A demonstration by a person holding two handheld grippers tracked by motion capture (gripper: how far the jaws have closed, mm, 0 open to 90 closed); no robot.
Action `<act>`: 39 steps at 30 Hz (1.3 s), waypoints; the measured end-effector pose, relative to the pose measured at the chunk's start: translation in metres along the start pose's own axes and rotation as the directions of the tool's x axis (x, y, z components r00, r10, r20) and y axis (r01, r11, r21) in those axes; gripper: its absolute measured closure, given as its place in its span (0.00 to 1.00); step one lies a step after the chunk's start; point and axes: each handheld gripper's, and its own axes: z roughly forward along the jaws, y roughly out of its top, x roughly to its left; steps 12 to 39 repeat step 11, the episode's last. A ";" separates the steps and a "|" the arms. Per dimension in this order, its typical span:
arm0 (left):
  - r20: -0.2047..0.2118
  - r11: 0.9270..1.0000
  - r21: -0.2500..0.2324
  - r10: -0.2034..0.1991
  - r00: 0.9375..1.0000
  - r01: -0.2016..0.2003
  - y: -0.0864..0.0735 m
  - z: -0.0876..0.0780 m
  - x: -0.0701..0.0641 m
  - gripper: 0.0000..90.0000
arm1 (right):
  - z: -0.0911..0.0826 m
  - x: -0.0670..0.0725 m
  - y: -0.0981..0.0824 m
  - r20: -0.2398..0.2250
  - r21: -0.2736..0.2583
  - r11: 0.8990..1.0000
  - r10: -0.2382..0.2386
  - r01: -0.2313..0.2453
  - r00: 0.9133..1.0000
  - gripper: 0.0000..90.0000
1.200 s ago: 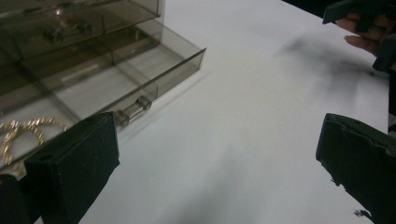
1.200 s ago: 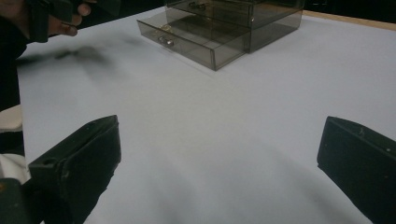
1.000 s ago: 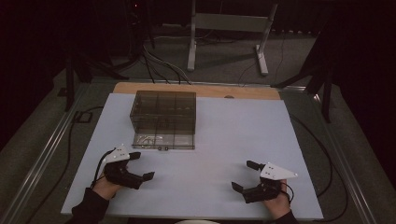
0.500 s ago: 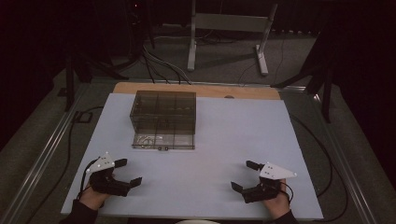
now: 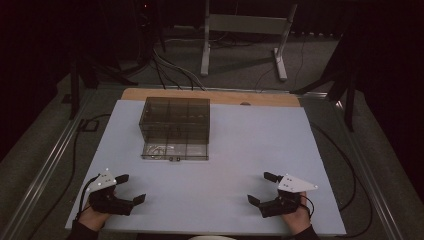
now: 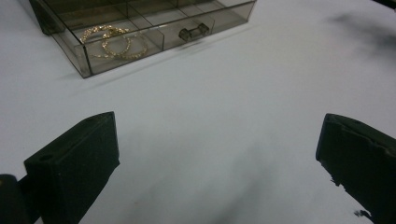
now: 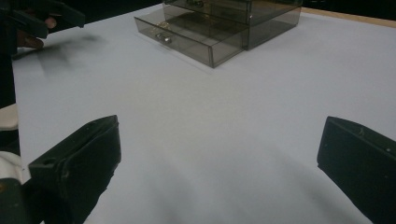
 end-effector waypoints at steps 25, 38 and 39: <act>-0.013 1.000 0.016 0.007 1.000 -0.007 0.000 0.003 -0.001 0.01 | 0.000 0.000 0.000 -0.001 0.004 1.000 -0.004 0.004 1.000 0.00; -0.013 1.000 0.016 0.007 1.000 -0.007 0.000 0.003 -0.001 0.01 | 0.000 0.000 0.000 -0.001 0.004 1.000 -0.004 0.004 1.000 0.00; -0.013 1.000 0.016 0.007 1.000 -0.007 0.000 0.003 -0.001 0.01 | 0.000 0.000 0.000 -0.001 0.004 1.000 -0.004 0.004 1.000 0.00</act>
